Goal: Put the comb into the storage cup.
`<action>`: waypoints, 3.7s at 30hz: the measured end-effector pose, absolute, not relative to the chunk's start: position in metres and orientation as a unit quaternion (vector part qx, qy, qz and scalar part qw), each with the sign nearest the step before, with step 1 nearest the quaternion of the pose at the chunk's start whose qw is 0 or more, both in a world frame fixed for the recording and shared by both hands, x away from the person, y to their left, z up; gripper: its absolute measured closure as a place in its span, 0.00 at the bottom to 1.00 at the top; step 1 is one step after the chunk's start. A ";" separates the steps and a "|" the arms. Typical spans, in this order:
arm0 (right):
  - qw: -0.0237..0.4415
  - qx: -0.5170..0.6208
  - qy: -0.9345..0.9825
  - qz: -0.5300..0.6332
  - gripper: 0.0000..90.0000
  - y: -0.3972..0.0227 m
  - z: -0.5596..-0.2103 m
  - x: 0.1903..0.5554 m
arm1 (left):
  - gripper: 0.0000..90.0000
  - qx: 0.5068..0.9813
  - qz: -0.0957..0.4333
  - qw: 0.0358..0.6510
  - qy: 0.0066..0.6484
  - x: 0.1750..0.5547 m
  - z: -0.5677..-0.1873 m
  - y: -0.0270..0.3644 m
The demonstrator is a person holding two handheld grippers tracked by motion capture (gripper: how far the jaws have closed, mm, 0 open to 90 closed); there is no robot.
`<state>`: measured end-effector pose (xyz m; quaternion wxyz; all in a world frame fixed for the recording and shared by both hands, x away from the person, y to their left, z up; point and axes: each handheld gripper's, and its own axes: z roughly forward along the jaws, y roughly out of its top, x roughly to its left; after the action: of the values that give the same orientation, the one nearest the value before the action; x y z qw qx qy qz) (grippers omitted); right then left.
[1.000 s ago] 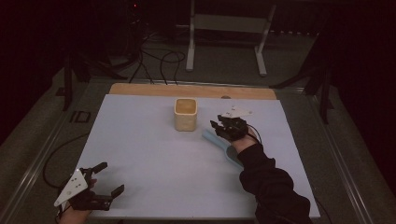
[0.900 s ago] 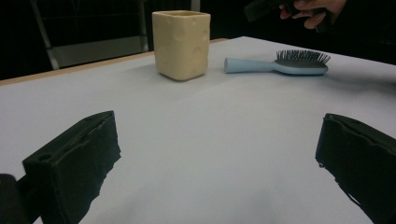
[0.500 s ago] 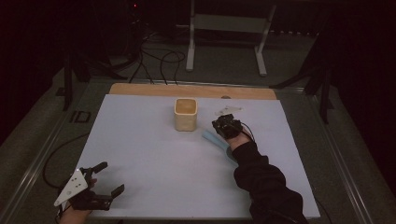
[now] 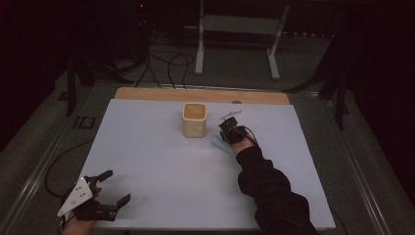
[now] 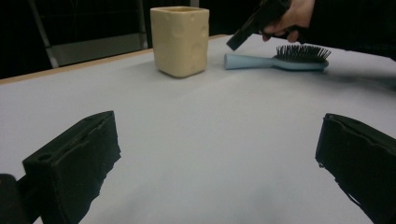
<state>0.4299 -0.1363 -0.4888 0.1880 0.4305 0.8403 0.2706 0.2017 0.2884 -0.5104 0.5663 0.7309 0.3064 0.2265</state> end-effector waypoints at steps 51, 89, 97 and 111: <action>0.104 0.338 0.894 0.276 1.00 -0.122 -0.504 0.330 | 0.00 0.740 0.226 0.557 0.303 0.201 -0.511 0.287; 0.094 0.345 0.904 0.233 1.00 -0.230 -0.492 0.244 | 0.00 0.736 0.229 0.560 0.304 0.203 -0.511 0.286; 0.117 0.374 0.893 0.221 1.00 -0.260 -0.490 0.247 | 0.00 0.739 0.231 0.556 0.303 0.202 -0.511 0.286; 0.132 0.385 0.891 0.200 1.00 -0.276 -0.490 0.255 | 0.00 0.736 0.233 0.558 0.303 0.202 -0.511 0.286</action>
<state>0.2550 -0.2762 -0.4902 0.1324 0.3845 0.8913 0.2003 0.2023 0.2862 -0.5107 0.5581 0.7364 0.3033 0.2329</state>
